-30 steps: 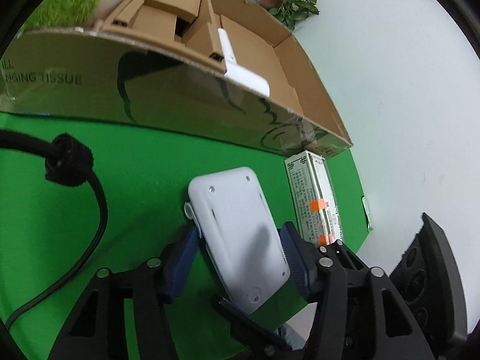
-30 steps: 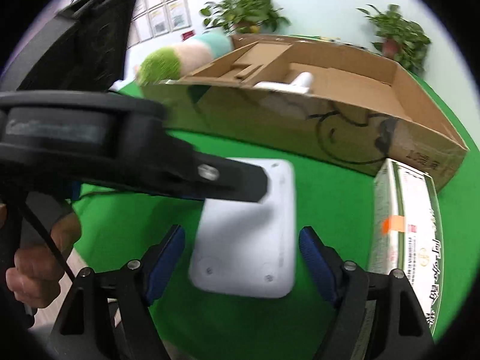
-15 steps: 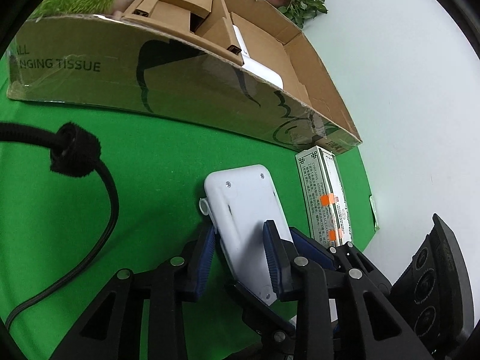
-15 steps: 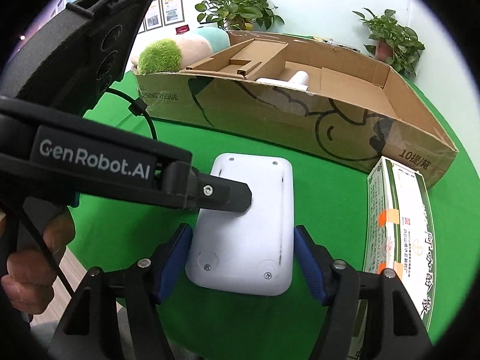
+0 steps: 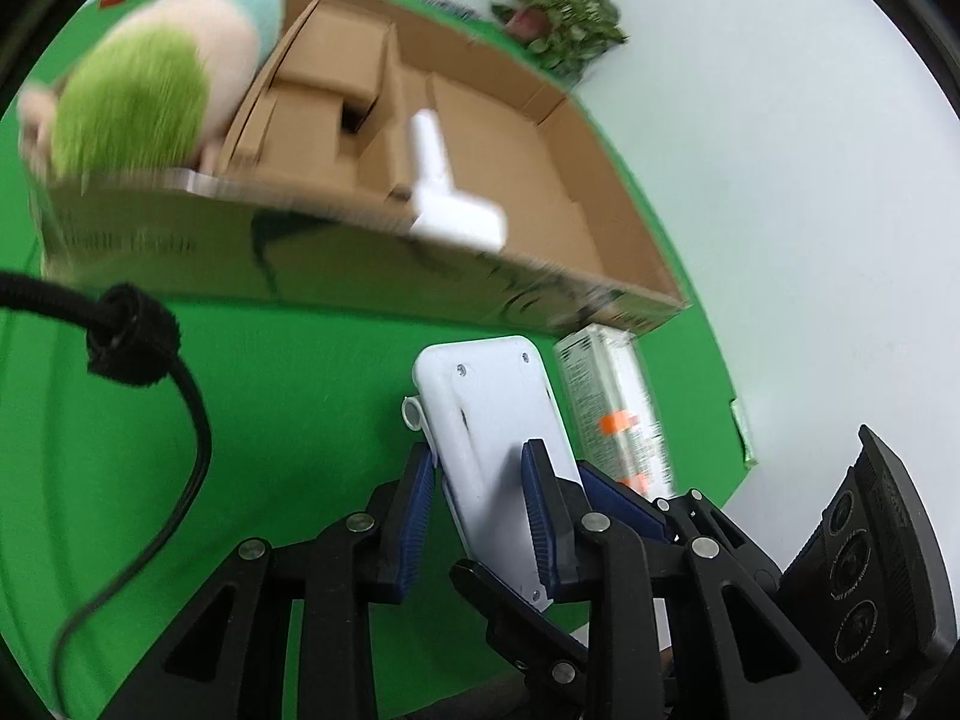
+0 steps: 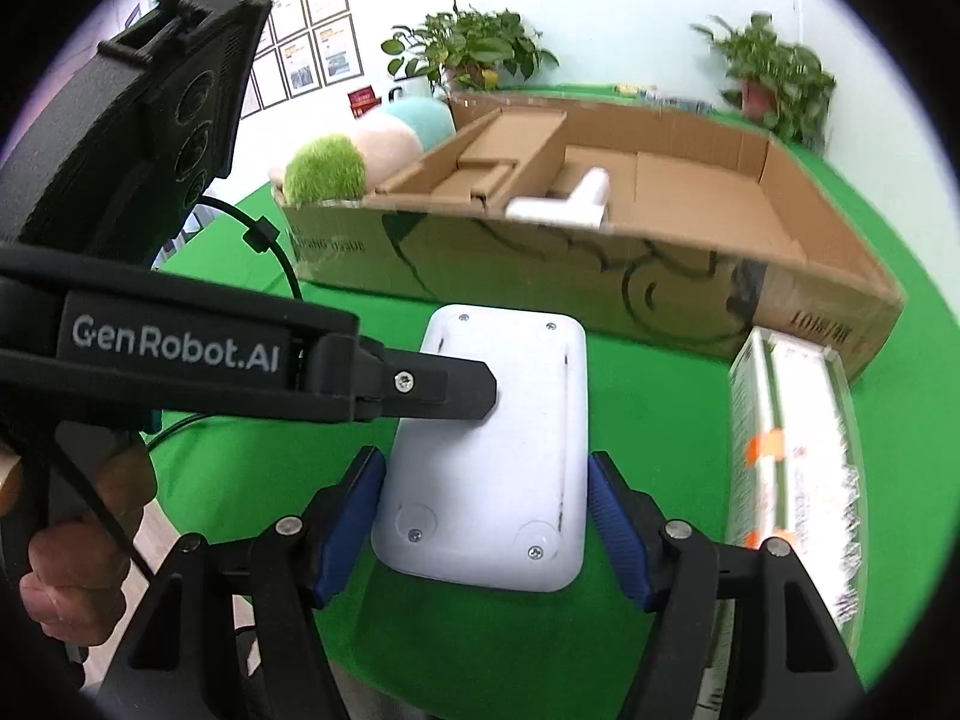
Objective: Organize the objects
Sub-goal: 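Lift the white plastic case and carry it over the box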
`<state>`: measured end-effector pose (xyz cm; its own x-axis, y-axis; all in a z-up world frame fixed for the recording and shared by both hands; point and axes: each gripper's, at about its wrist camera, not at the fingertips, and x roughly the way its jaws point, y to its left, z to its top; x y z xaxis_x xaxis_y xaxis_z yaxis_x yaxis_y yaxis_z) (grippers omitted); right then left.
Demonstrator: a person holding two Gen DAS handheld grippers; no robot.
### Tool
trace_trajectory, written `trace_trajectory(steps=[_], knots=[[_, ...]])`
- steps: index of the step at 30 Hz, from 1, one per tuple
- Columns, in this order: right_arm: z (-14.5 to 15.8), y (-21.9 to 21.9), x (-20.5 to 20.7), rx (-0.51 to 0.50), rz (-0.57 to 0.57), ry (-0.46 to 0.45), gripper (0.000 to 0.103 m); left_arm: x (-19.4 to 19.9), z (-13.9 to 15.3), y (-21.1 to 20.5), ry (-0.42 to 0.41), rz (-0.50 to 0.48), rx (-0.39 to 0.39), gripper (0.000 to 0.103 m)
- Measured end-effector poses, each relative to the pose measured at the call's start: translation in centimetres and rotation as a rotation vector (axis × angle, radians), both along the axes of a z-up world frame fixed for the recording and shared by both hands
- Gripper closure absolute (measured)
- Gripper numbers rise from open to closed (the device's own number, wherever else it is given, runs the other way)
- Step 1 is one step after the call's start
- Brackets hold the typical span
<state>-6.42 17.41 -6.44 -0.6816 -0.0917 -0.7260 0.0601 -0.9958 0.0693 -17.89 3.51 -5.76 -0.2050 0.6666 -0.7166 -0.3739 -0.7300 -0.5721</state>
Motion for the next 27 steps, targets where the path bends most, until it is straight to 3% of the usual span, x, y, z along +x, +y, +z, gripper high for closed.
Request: trace_trajectory(steps=[10, 27], knots=[[4.8, 0.7, -1.0, 0.065, -0.033, 0.149, 0.036, -1.4, 6.8, 2.2, 0.168, -0.053, -0.029, 0.078], [8.5, 5.0, -8.8, 0.054, -0.158, 0.187, 0.036, -10.4, 13.2, 8.7, 0.225, -0.167, -0.086, 0.078]])
